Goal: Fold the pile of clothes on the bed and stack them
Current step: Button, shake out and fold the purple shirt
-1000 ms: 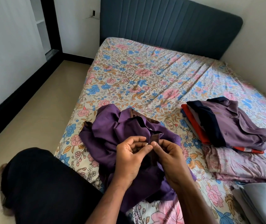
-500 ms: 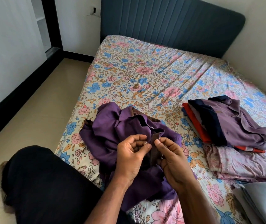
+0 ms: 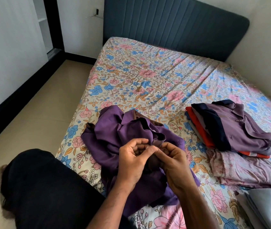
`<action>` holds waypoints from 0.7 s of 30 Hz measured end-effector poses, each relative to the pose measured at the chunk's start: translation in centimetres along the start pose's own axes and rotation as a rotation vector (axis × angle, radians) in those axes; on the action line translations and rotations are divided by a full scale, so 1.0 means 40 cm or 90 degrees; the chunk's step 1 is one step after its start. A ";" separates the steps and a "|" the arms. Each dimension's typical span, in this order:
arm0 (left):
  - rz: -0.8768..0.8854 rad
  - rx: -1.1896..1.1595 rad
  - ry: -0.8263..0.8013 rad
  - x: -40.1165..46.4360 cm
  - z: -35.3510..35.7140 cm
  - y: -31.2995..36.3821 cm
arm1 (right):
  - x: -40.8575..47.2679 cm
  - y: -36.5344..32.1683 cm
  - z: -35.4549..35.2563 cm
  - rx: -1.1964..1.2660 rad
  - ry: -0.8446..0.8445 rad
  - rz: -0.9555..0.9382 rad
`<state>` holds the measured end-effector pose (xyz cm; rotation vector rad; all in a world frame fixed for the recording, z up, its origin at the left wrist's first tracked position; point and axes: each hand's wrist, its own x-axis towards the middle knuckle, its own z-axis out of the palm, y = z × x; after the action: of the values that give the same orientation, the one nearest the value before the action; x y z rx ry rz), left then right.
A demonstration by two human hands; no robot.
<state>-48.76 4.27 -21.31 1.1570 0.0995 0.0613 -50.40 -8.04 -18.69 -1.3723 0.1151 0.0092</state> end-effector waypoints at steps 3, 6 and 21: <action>-0.005 -0.003 0.008 0.005 -0.004 -0.005 | 0.000 0.001 0.002 0.029 0.009 0.034; -0.032 -0.049 0.004 0.006 -0.003 -0.003 | -0.001 0.001 0.005 0.095 -0.006 0.081; 0.076 0.101 0.022 0.018 -0.013 -0.017 | 0.014 -0.001 -0.004 -0.245 0.020 0.006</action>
<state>-48.12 4.54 -22.17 1.3204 0.0662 0.1817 -49.87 -8.25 -18.73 -1.7564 0.1522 0.0185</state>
